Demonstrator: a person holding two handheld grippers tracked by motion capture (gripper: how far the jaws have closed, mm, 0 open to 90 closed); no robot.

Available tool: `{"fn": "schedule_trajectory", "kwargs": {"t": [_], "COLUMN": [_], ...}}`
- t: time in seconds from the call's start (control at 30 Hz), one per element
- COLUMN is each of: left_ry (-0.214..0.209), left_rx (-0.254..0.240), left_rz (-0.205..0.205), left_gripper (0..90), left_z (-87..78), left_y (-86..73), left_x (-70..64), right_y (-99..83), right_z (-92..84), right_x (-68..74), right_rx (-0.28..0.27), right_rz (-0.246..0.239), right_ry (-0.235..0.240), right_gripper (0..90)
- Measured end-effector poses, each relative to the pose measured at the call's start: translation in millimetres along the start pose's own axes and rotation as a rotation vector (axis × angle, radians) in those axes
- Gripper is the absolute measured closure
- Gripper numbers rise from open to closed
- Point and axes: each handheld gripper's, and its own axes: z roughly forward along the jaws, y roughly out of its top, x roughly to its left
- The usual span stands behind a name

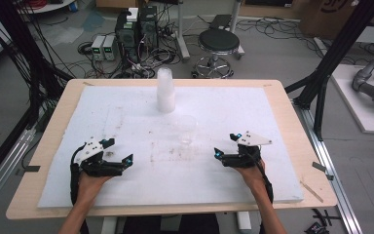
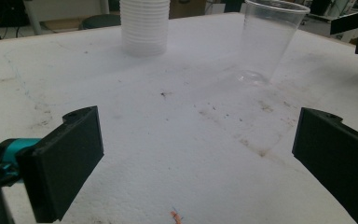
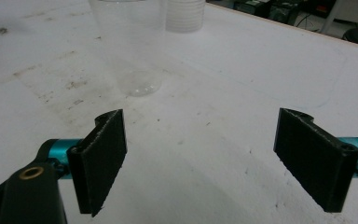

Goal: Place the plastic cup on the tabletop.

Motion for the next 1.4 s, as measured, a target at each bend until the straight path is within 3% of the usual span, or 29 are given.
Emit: {"fn": "schedule_trajectory", "kwargs": {"t": [0.43,1.2,1.4], "left_ry": [0.007,0.011,0.009], "left_rx": [-0.006,-0.022,-0.023], "left_rz": [0.007,-0.016,-0.02], "left_gripper": [1.7,1.7,1.7], "left_z": [-0.6,-1.9,-2.3], "left_y": [-0.3,-0.8,-0.9], "left_x": [-0.3,0.7,1.4], "right_y": [-15.0,-16.1,-16.2], "right_z": [-3.0,-2.5,-2.3], "right_x": [-10.6,-9.3,-7.3], "right_rx": [-0.012,-0.002,0.001], "right_rz": [0.049,0.031,0.033], "right_ry": [-0.039,-0.027,-0.046], "right_gripper": [17.0,17.0,17.1]}}
